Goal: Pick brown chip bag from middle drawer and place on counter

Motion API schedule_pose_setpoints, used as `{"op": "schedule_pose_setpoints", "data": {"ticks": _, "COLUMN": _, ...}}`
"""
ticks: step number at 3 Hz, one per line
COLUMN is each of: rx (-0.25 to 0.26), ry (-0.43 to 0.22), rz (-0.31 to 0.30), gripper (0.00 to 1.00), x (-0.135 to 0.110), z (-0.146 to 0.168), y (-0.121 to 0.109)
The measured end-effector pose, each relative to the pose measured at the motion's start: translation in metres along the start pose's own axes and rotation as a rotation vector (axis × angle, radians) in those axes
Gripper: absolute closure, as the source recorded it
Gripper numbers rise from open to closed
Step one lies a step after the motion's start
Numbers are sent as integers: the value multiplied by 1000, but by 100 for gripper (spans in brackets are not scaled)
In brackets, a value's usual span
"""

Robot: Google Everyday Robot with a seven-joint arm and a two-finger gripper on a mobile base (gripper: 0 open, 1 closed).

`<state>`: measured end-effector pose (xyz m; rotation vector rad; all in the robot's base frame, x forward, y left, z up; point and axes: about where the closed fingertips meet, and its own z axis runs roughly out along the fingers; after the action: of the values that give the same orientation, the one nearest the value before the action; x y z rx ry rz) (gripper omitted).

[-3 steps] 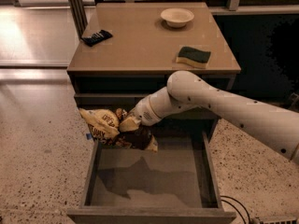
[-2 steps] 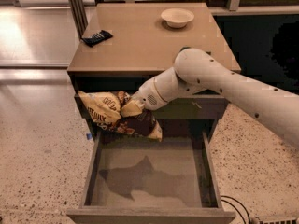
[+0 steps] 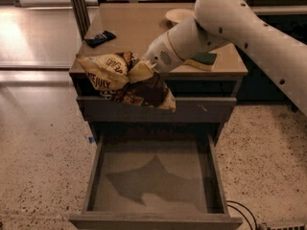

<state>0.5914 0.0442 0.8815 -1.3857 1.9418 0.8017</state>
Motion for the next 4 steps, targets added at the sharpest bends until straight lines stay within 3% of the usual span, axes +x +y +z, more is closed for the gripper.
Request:
{"op": "schedule_pose_setpoints", "data": {"ticks": 1, "rx": -38, "ry": -12, "rz": -20, "gripper": 100, "x": -33, "z": -22, "y": -13}}
{"op": "schedule_pose_setpoints", "data": {"ticks": 2, "rx": -107, "ry": 22, "rz": -21, "gripper": 100, "x": -51, "z": -13, "y": -33}}
{"op": "schedule_pose_setpoints", "data": {"ticks": 3, "rx": -88, "ry": -11, "rz": -56, "gripper": 100, "x": -75, "z": -29, "y": -38}}
{"op": "schedule_pose_setpoints", "data": {"ticks": 4, "rx": -87, "ry": -8, "rz": -59, "gripper": 100, "x": -78, "z": -27, "y": -38}}
